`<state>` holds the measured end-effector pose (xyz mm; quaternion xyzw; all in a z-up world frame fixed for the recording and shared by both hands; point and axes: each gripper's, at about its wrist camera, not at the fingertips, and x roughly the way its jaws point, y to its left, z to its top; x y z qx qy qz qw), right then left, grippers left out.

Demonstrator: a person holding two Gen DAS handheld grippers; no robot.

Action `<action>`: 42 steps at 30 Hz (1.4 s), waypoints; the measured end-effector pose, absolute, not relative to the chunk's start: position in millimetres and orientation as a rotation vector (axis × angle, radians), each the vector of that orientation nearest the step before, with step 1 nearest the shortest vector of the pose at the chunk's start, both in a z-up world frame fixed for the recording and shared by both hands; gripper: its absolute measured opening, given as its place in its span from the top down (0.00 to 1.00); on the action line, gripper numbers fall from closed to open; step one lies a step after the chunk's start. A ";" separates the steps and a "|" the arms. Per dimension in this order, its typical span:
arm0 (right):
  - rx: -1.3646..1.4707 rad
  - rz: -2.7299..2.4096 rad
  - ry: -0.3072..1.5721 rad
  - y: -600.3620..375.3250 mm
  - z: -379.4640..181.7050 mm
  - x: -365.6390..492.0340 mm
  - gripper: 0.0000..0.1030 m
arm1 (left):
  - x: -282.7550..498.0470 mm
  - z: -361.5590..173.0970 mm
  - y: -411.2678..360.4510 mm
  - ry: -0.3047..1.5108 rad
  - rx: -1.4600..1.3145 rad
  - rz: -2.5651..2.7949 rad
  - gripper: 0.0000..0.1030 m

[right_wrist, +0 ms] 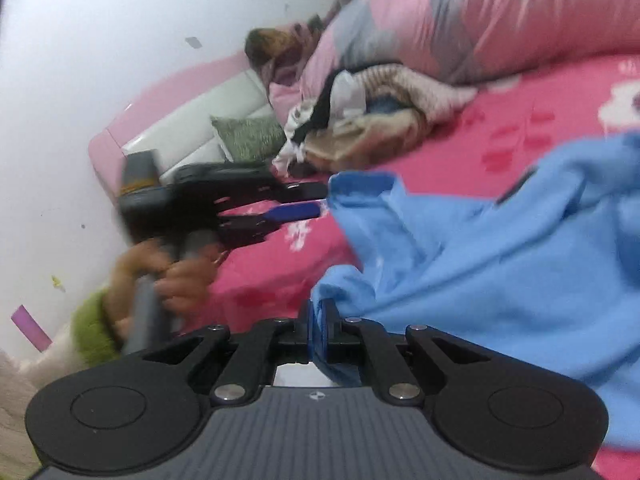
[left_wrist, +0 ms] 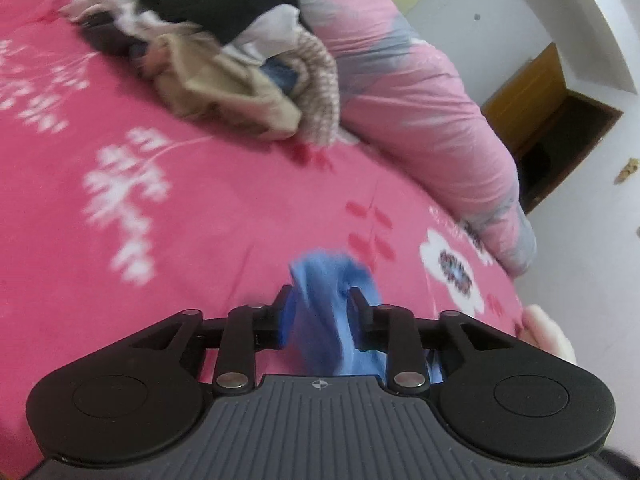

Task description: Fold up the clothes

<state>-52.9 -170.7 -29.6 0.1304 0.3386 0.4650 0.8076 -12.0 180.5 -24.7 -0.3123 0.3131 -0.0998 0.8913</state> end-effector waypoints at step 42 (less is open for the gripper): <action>-0.511 0.915 0.910 38.5 -30.2 105.9 0.25 | -65.8 -75.9 124.0 0.797 -0.607 -0.455 0.58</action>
